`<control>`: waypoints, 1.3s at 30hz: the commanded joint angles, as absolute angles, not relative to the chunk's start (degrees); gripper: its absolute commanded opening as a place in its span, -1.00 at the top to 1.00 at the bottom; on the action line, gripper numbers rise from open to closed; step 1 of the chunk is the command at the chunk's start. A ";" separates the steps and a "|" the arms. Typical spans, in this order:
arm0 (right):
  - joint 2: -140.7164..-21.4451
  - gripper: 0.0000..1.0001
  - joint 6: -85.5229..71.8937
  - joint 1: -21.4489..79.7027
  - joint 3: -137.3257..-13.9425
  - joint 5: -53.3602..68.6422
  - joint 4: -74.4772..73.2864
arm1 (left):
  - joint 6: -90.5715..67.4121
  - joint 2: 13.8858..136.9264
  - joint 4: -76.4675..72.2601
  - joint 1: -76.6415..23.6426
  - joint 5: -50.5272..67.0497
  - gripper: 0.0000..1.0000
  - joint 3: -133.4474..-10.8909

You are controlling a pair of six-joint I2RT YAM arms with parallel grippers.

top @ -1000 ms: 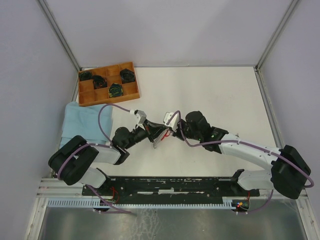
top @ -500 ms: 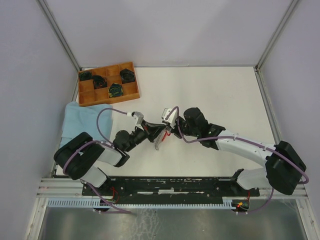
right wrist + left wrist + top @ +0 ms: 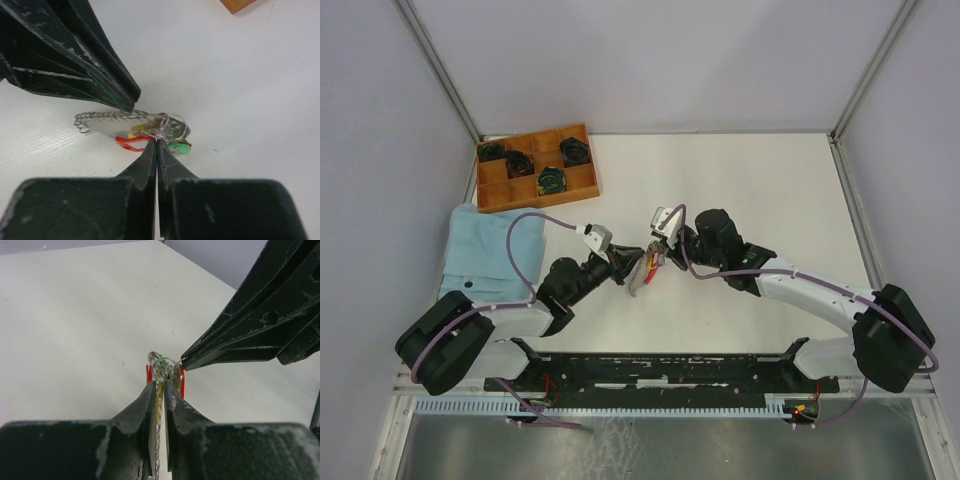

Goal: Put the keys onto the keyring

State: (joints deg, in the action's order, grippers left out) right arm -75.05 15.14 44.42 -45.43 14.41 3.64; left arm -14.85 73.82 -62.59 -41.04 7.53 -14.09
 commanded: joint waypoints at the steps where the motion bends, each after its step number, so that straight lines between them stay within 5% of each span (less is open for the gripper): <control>1: -76.42 0.99 13.05 42.80 -47.54 14.08 6.98 | -8.79 70.84 -59.88 -41.13 3.23 0.60 -15.01; 15: -80.22 0.97 4.09 36.91 -45.18 9.17 6.83 | -9.33 61.38 -50.35 -39.49 -10.55 0.01 -13.38; 25: -83.57 0.73 -8.39 29.19 -40.46 -1.51 7.92 | -13.39 46.49 -41.55 -39.00 -23.36 -0.54 -9.07; 35: -67.03 -0.02 -12.04 27.10 -35.52 -7.26 -0.52 | -29.62 20.71 -18.33 -39.02 -37.18 -0.99 -8.51; 39: -53.70 -0.70 -13.80 27.08 -34.43 -12.53 -9.94 | -35.98 10.63 -4.86 -39.03 -37.77 -0.99 -12.62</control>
